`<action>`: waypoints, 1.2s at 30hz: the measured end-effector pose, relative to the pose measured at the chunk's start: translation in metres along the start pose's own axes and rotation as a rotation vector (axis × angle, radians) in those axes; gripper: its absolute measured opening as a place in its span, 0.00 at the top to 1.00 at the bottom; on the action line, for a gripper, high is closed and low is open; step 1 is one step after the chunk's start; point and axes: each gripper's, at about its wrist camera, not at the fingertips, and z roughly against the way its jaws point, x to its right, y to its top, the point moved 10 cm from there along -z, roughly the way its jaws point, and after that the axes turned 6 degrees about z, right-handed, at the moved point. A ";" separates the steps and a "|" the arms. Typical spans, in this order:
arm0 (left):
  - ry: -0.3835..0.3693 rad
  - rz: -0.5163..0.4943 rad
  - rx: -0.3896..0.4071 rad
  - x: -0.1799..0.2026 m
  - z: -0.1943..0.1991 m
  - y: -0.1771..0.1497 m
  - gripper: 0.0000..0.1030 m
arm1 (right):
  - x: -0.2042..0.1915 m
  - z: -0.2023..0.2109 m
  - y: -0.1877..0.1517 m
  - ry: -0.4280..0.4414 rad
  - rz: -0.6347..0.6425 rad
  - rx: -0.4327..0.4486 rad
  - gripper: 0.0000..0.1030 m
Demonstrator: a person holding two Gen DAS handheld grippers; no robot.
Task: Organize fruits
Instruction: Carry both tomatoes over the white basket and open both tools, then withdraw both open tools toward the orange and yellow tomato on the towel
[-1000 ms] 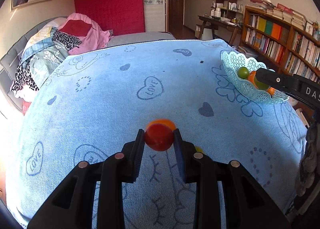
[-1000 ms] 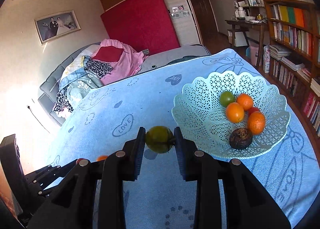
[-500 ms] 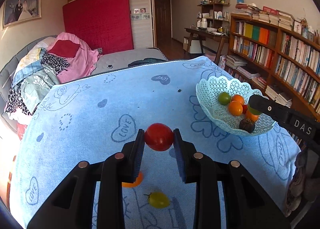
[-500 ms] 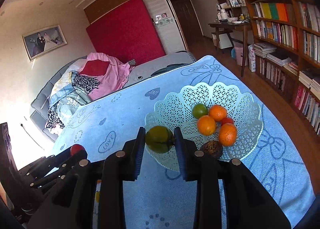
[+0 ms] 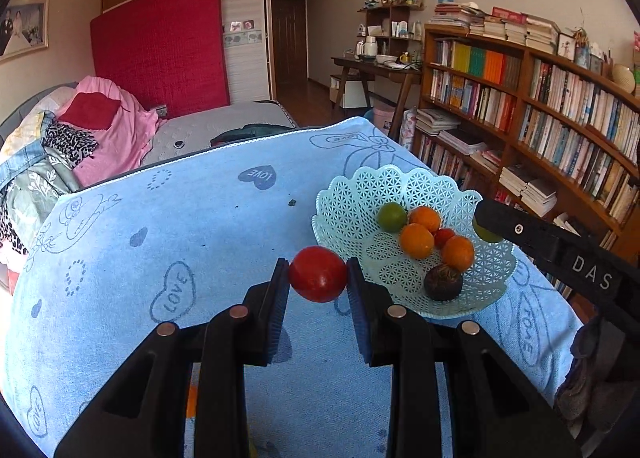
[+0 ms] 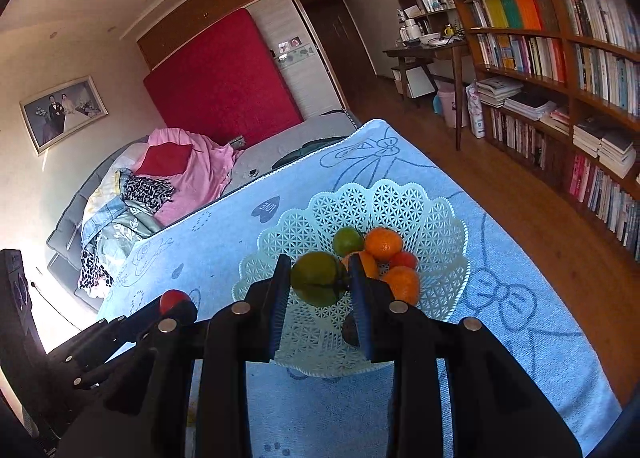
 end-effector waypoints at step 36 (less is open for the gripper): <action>-0.030 0.008 -0.041 0.015 -0.042 0.000 0.47 | 0.034 -0.020 -0.009 -0.060 -0.084 -0.023 0.62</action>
